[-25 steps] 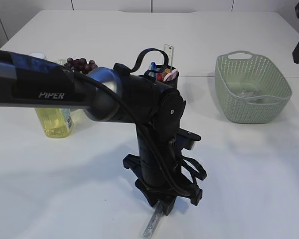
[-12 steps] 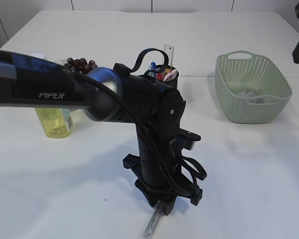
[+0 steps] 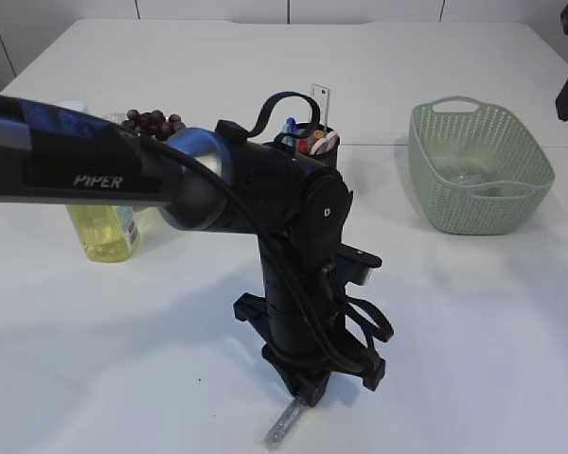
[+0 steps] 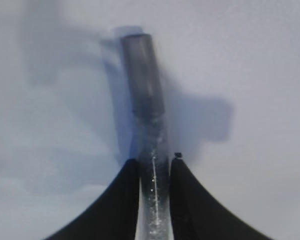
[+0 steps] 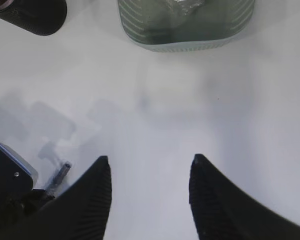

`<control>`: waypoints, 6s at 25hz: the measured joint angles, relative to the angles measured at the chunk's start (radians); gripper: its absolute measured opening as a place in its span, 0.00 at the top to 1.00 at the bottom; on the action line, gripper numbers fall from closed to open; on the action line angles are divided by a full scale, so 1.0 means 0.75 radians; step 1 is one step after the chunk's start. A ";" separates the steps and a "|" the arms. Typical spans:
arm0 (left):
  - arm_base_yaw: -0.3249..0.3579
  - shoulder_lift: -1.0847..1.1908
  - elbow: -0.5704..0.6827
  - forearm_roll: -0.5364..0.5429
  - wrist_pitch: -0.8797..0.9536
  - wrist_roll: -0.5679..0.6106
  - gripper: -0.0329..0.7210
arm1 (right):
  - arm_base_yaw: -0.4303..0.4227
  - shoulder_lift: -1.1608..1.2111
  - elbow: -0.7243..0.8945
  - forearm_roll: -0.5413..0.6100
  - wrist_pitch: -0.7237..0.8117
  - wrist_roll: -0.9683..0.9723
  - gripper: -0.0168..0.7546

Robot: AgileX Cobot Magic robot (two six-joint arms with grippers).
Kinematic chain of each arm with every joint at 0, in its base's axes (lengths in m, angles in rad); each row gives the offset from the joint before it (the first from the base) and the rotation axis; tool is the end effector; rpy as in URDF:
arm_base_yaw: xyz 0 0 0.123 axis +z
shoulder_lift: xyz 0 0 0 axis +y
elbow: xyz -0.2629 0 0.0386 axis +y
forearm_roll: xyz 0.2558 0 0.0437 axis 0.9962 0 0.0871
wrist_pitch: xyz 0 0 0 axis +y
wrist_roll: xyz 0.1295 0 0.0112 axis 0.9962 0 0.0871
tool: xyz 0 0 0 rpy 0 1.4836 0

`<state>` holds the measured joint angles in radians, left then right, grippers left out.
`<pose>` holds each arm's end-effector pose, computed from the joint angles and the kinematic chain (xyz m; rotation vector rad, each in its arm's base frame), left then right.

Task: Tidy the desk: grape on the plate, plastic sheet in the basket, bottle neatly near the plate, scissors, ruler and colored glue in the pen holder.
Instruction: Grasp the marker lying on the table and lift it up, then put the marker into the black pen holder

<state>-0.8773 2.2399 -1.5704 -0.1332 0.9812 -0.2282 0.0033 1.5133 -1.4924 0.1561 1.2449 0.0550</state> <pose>0.2590 -0.3340 0.0516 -0.8755 -2.9590 0.1518 0.3295 0.0202 0.3074 0.0993 2.7437 0.2329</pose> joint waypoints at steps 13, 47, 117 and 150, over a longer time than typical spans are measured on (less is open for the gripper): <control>0.000 0.000 -0.002 -0.003 0.002 0.000 0.87 | 0.000 0.000 0.000 0.000 0.000 0.000 0.45; 0.000 -0.319 0.294 0.086 -0.131 0.000 0.87 | 0.000 0.000 0.000 0.000 0.000 -0.004 0.45; 0.369 -0.409 0.271 0.353 -1.894 0.002 0.86 | 0.000 0.000 0.000 -0.014 0.000 -0.055 0.45; 0.457 -0.007 -0.004 0.360 -1.885 0.002 0.85 | 0.000 0.000 0.000 -0.086 0.000 -0.060 0.45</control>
<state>-0.5346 2.2346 -1.5734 0.1366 -0.4325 -0.2265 0.0033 1.5133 -1.4924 0.0913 1.2449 0.0103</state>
